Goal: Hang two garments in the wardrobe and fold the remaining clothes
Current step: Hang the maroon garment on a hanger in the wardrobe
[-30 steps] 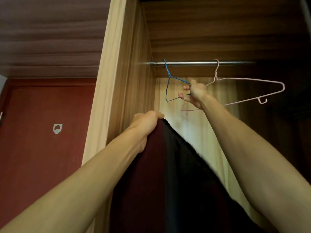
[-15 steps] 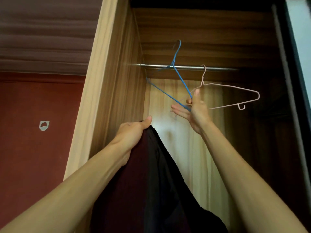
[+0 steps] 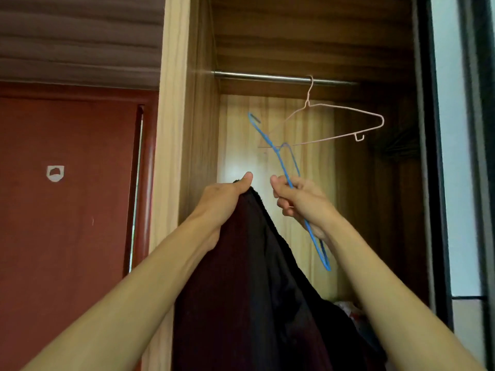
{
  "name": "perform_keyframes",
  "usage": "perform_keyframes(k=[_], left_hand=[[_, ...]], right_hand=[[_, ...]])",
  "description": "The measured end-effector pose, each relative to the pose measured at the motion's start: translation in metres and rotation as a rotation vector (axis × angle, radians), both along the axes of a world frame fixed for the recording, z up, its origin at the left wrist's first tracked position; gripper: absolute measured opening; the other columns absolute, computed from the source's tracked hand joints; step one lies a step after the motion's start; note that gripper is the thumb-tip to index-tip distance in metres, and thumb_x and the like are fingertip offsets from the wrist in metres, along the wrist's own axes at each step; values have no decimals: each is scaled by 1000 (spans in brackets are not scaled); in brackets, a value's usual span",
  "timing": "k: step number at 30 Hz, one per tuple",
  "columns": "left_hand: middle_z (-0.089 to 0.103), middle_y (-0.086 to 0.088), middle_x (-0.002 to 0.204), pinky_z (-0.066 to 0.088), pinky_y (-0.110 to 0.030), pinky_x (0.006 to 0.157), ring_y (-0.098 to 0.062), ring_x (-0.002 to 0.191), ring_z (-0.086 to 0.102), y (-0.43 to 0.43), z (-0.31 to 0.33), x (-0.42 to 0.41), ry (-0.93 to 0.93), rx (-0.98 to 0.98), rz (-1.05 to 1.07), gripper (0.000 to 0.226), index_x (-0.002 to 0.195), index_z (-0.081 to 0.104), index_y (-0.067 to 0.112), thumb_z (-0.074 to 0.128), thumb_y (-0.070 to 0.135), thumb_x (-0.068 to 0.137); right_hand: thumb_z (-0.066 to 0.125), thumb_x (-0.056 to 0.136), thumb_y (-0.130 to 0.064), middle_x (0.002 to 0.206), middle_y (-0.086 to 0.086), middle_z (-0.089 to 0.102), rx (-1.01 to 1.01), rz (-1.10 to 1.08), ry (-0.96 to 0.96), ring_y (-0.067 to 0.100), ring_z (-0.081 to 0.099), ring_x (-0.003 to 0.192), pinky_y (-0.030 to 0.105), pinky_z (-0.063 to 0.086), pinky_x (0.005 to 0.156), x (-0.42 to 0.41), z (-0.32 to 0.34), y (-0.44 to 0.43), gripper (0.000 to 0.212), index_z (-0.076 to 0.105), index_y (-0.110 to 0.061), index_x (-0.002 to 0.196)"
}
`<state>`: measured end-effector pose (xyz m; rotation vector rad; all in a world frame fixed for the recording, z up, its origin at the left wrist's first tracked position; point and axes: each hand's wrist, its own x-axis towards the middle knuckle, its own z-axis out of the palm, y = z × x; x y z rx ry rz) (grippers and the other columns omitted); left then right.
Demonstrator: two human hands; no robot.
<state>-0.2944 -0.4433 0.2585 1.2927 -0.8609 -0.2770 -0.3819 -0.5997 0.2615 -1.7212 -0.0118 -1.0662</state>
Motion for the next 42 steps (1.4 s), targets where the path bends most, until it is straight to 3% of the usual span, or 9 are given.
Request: perform_keyframes(k=[6,10,18,21,27,32,35,38,42], left_hand=[[75,-6,94,56,-30,78,-22,87,71,24,-38,-21,-31,177,-194,47,98,73,11,63,56,90],[75,-13,105,56,-37,85,-25,92,72,32,-76,-42,-73,246,-325,52,110,72,5,64,53,91],[72,-7,115,48,-40,106,-23,111,66,29,-131,-86,-233,304,-512,48,112,72,12,57,54,95],[73,-5,116,44,-42,109,-20,115,65,24,-151,-93,-307,333,-563,44,100,75,18,57,58,93],[60,6,131,36,-30,108,-14,131,50,26,-186,-127,-393,401,-594,50,117,69,15,54,57,95],[53,9,124,29,-23,98,-2,119,39,37,-202,-170,-536,386,-674,53,131,63,14,52,53,97],[62,7,102,37,-29,89,-9,105,55,56,-200,-191,-633,367,-707,52,104,71,10,51,57,96],[52,6,72,33,-28,71,-4,71,49,80,-195,-222,-769,288,-811,52,81,63,3,51,50,99],[46,18,54,31,-18,62,4,57,43,101,-192,-248,-821,199,-877,45,59,60,27,53,37,102]], right_hand=[[78,72,-19,72,-1,63,109,-231,21,5,44,48,14,34,38,-93,-33,58,35,64,-8,102],[79,74,-46,67,-1,33,153,-547,301,7,27,50,20,21,42,-140,-79,95,44,53,-13,87],[43,95,-63,41,-13,36,51,-1019,395,5,30,38,16,24,37,-260,-131,177,59,75,-14,90],[49,98,-49,48,-5,30,32,-1045,362,11,26,45,21,21,40,-313,-148,212,41,77,-19,94],[61,79,-52,51,-3,23,192,-1015,358,9,21,42,17,16,36,-379,-179,275,45,78,-11,85],[54,98,-36,49,-2,32,129,-1003,561,12,26,44,17,22,38,-385,-209,280,36,78,-14,81],[53,100,-38,48,-7,39,27,-1018,651,7,35,45,15,32,44,-375,-227,270,35,78,-20,82],[48,101,-43,59,10,57,-74,-1026,696,11,51,53,24,46,58,-352,-250,262,37,73,-20,86],[47,100,-49,76,-2,63,37,-1121,388,12,58,71,27,45,67,-321,-273,256,33,57,-19,96]])
